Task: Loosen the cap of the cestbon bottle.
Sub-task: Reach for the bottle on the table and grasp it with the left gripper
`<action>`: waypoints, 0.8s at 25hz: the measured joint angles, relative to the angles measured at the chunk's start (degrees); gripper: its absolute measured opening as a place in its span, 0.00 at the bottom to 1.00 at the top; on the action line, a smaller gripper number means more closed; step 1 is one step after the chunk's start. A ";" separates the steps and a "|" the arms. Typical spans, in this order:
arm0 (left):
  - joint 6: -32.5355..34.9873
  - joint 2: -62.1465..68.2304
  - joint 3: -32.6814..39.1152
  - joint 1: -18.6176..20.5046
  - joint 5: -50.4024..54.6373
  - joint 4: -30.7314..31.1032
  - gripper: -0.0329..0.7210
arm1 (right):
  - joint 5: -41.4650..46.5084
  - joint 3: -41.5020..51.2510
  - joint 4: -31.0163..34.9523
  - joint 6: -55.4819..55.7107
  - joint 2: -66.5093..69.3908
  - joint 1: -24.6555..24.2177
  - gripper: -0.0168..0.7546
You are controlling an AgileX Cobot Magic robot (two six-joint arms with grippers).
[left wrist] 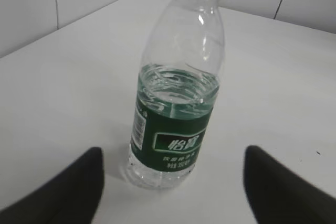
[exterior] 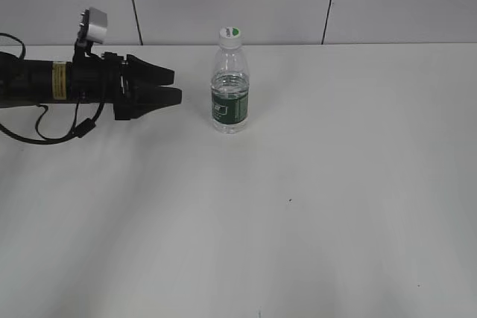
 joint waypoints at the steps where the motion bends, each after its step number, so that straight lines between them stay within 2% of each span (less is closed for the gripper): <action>1: -0.20 0.75 -0.68 -0.54 0.00 -0.07 0.72 | 0.00 0.00 0.00 0.00 0.00 0.00 0.74; 3: -0.63 1.95 -2.06 -1.40 0.00 -0.42 0.86 | 0.00 0.00 0.00 0.00 0.00 0.00 0.74; 6: -1.21 3.82 -4.55 -2.53 -0.02 -0.96 0.91 | 0.00 0.00 0.00 0.00 0.00 0.00 0.74; 12: -2.28 7.15 -8.40 -4.67 -0.02 -1.21 0.89 | -0.05 0.00 0.00 0.00 0.00 0.00 0.74; 20: -2.77 10.41 -13.16 -7.34 -0.02 -2.26 0.83 | 0.01 0.00 0.00 0.00 0.00 0.00 0.74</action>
